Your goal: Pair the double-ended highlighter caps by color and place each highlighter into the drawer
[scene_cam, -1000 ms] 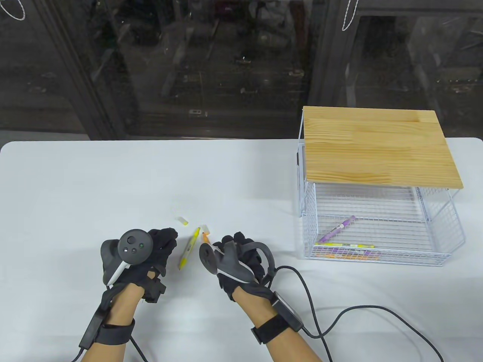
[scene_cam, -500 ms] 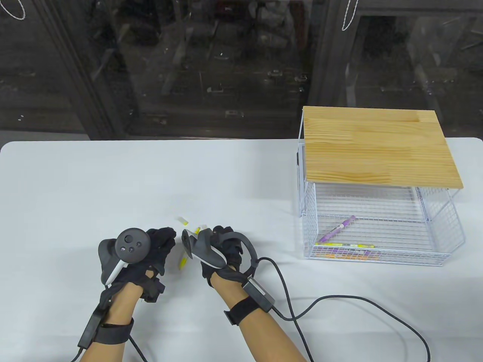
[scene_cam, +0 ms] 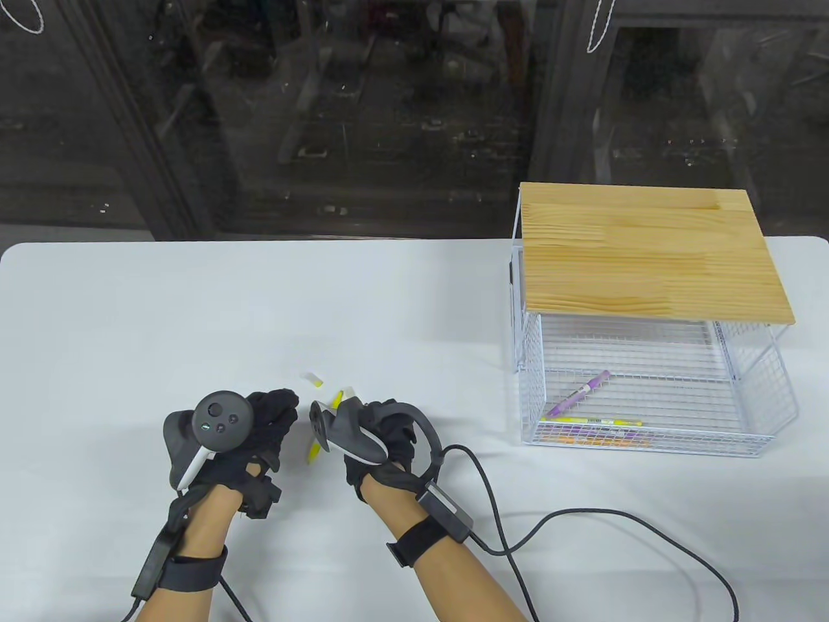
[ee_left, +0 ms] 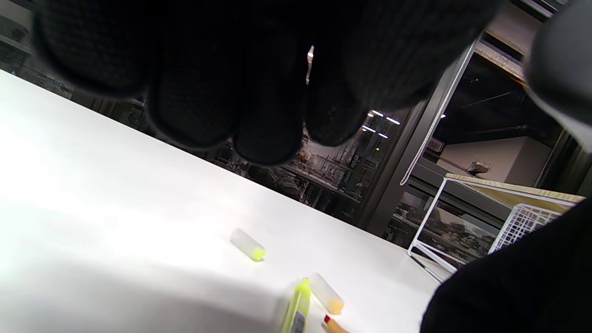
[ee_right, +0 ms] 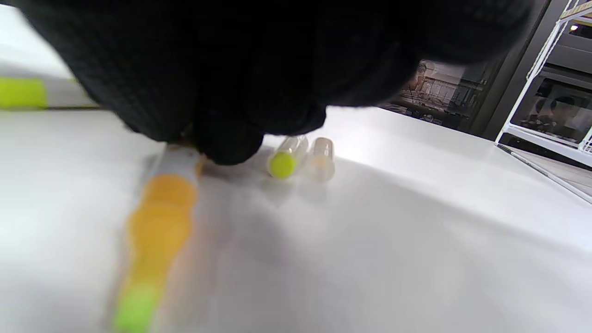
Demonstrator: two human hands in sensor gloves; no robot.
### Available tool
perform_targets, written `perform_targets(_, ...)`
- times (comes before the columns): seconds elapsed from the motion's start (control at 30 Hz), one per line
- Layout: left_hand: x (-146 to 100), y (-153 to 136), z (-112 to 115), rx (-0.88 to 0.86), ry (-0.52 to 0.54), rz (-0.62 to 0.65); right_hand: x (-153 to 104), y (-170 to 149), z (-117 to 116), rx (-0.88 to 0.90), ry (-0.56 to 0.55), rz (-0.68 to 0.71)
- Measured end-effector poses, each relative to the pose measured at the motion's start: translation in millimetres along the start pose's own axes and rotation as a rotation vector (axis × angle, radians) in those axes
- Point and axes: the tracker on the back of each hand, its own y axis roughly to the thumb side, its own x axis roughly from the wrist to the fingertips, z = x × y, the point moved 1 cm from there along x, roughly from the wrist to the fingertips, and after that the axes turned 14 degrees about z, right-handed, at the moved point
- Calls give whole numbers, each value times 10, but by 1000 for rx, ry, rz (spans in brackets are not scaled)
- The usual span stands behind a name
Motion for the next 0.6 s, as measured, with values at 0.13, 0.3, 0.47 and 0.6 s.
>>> perform_targets(0.13,-2,-6,-4,0,-1,-4,-16,37,8,-28,-1,3)
perform_targets(0.3,-7,-15,-12,-3,0,-11,-37,39,10,-32,23,-14)
perform_targets(0.47,-9,-20,-16,-6,2,-12,-71,102,35,-81,20,-7)
perform_targets(0.6,-10,-20,-18,-10,2,-11,-68,125,28,-68,29,-1)
